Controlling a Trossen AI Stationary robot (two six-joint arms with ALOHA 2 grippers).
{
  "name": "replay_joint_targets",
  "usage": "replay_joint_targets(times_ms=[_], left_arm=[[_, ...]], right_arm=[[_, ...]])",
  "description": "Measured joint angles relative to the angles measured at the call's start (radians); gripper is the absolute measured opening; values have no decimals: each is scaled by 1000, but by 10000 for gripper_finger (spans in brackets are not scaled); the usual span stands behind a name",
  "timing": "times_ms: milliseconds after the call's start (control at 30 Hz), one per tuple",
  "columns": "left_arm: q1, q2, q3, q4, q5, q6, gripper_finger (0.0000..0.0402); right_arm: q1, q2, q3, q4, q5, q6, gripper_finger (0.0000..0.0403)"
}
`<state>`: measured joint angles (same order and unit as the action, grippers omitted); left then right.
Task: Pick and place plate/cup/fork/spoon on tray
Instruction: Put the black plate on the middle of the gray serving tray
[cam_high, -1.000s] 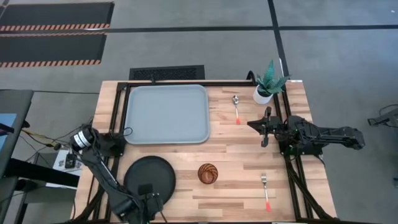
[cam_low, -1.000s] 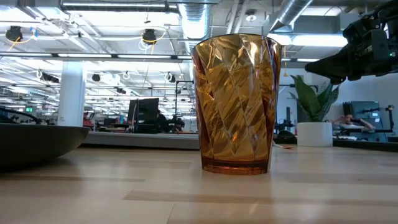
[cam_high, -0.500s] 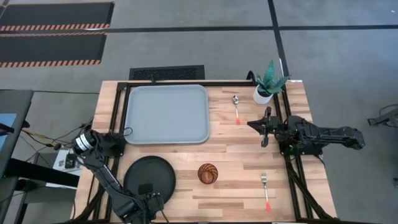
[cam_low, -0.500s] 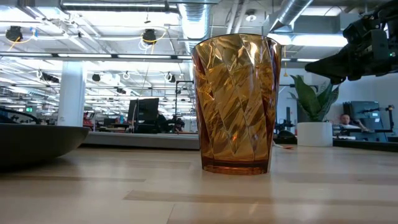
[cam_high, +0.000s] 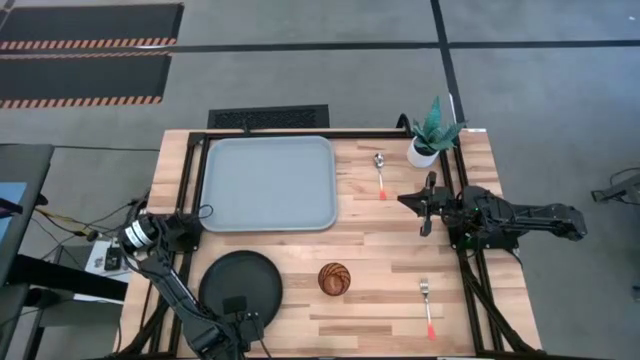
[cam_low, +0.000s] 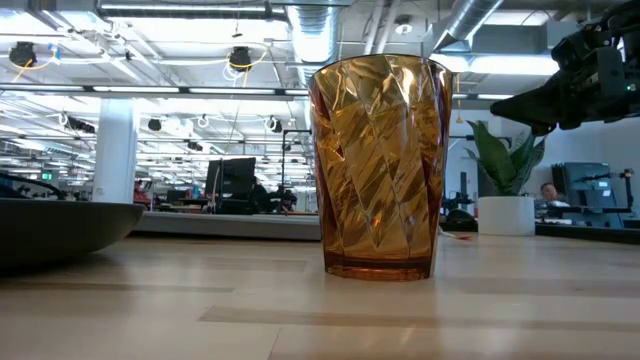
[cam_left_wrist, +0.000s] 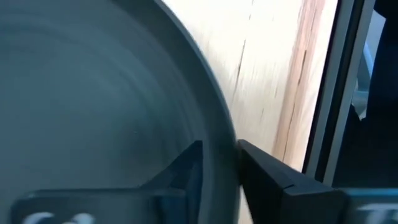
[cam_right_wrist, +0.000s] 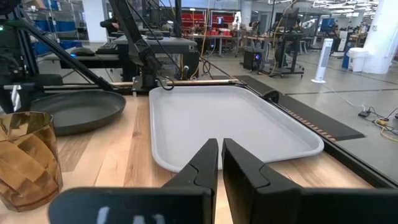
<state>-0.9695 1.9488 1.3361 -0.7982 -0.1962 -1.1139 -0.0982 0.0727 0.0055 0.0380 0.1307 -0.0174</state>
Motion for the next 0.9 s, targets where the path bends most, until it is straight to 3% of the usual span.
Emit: replay_joint_targets(times_ms=[167, 433, 700, 900], left_arm=[[1, -2, 5, -7, -11, 32, 10], [77, -65, 123, -79, -74, 205, 2], [147, -116, 265, -386, -167, 212, 0], [205, -117, 289, -593, -205, 188, 0]], right_arm=[[0, 0, 0, 0, 0, 0, 48], [0, 0, 0, 0, 0, 0, 48], [0, 0, 0, 0, 0, 0, 48], [0, 0, 0, 0, 0, 0, 48]])
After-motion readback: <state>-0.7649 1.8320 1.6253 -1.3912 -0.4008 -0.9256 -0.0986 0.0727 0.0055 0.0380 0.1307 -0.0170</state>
